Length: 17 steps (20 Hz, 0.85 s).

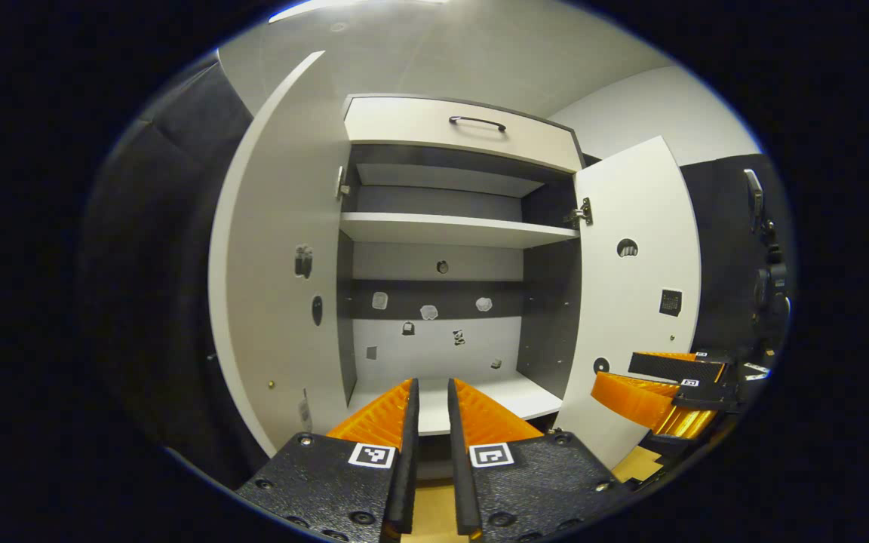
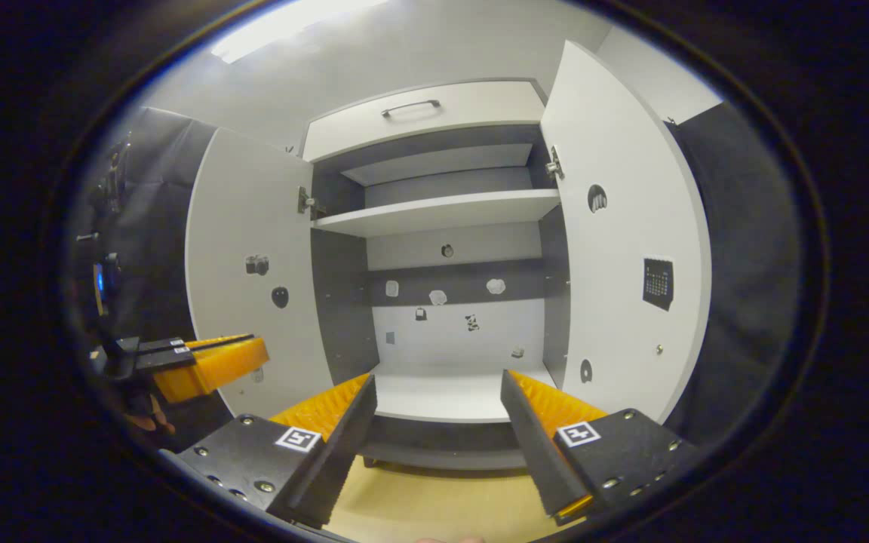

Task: Open the right door of the double-door shoe cabinet with the right hand, and open the left door with the left hand.

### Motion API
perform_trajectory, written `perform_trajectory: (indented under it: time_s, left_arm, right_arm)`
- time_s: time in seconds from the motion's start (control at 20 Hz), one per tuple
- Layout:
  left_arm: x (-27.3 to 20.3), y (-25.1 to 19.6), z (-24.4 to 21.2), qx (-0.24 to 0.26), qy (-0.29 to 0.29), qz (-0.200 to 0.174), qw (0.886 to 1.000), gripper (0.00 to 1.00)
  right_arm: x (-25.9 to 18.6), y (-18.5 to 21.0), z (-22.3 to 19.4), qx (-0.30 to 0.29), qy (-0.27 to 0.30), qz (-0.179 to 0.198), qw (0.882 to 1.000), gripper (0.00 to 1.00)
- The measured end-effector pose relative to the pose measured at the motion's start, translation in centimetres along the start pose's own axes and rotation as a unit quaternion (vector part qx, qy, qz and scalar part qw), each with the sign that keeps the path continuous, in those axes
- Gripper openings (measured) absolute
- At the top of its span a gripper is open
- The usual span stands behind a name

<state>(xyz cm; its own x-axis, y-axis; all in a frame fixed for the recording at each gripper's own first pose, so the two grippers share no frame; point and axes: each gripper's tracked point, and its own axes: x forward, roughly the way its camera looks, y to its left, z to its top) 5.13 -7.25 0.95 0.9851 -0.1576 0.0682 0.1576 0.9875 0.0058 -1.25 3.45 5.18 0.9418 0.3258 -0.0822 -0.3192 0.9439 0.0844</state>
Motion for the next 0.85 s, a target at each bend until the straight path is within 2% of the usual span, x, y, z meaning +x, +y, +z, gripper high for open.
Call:
perform_trajectory:
  time_s: [0.05, 0.25, 0.4, 0.85]
  left_arm:
    - [0.0, -0.2, 0.0, 0.001, 0.001, -0.005, 1.0, 0.23]
    - [0.3, -0.8, -0.2, 0.002, 0.006, -0.014, 1.0, 0.61]
    - [0.6, -0.8, -0.5, -0.008, 0.008, -0.005, 1.0, 0.99]
    - [1.3, -1.5, -0.8, -0.004, 0.008, -0.015, 1.0, 0.96]
  right_arm:
    - [0.0, 0.1, 0.6, 0.003, -0.009, -0.001, 1.0, 0.99]
    - [-0.2, -0.3, 2.1, 0.006, -0.029, -0.017, 0.999, 0.99]
    - [-0.7, -0.9, 3.1, 0.006, -0.041, -0.032, 0.999, 0.99]
    - [-0.7, -0.8, 3.6, 0.001, -0.045, -0.038, 0.998, 0.99]
